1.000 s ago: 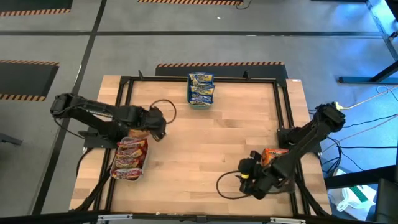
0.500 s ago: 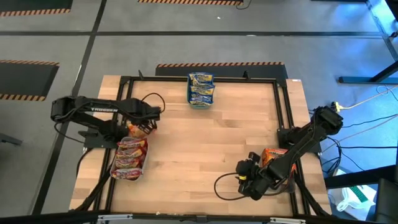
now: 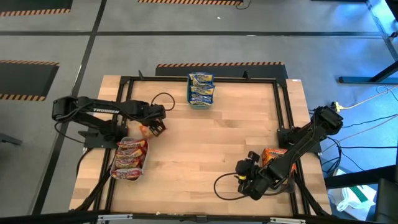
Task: Sort Maruchan noodles
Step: Put the orange noodle pack into the black bin
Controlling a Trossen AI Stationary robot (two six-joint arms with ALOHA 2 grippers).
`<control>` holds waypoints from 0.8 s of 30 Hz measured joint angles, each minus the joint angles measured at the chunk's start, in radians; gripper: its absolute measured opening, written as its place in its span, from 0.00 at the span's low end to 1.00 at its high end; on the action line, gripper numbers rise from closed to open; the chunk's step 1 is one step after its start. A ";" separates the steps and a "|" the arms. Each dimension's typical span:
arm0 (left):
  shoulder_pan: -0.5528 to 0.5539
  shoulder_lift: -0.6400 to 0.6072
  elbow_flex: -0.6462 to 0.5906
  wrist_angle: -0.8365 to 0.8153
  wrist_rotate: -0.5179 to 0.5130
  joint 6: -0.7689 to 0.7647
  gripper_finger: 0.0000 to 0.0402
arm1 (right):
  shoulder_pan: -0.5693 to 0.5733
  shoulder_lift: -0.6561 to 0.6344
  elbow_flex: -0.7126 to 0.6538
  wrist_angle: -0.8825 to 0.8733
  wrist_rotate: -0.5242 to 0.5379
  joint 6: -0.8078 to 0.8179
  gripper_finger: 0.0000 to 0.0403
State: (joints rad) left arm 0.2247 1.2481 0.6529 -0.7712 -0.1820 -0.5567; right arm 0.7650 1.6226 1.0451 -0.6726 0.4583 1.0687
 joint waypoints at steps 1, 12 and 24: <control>-0.006 0.011 0.001 0.029 0.010 0.019 0.46 | 0.000 0.000 0.000 0.001 -0.002 0.000 0.53; -0.125 0.137 0.003 0.326 0.051 0.066 0.46 | 0.000 0.000 0.000 0.007 -0.005 0.000 0.53; -0.285 0.142 -0.002 0.593 0.150 0.091 0.46 | 0.000 0.000 0.000 0.027 -0.005 -0.008 0.53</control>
State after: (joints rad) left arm -0.0603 1.3903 0.6510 -0.1785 -0.0316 -0.4660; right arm 0.7650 1.6222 1.0451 -0.6459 0.4530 1.0607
